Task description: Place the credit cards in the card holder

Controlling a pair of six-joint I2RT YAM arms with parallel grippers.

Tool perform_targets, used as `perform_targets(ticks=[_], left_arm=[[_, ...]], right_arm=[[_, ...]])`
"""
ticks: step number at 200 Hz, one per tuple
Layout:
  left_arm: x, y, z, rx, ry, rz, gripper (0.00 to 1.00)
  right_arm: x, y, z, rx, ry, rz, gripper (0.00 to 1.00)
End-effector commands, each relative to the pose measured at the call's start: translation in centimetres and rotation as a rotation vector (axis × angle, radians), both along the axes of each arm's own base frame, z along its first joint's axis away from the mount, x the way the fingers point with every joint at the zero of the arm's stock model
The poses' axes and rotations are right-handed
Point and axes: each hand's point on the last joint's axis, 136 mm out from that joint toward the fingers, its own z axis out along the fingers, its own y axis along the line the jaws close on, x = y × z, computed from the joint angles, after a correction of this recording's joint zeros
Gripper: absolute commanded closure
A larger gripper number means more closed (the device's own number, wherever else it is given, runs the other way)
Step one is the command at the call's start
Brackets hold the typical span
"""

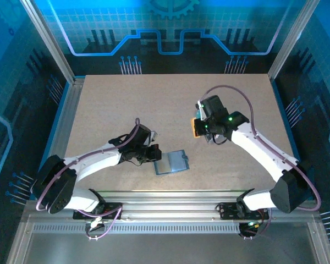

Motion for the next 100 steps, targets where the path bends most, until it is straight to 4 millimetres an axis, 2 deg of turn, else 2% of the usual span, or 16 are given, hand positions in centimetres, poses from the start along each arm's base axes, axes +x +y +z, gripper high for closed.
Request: perform_targets(ticks=[1, 40, 46, 100], left_arm=[[0.3, 0.1, -1.3, 0.053, 0.027, -0.02, 0.99], [0.1, 0.4, -3.4, 0.082, 0.063, -0.019, 1.0], [0.0, 0.5, -3.7, 0.087, 0.071, -0.019, 1.0], [-1.5, 2.0, -5.9, 0.137, 0.11, -0.003, 1.0]], right_arm=[[-1.1, 4.1, 1.3, 0.249, -0.02, 0.097, 1.0], [-3.0, 6.5, -0.2, 0.394, -0.003, 0.167, 1.0], [-3.5, 6.4, -1.5, 0.397, 0.02, 0.165, 1.0], [-5.0, 7.7, -4.7, 0.514, 0.058, 0.196, 1.0]])
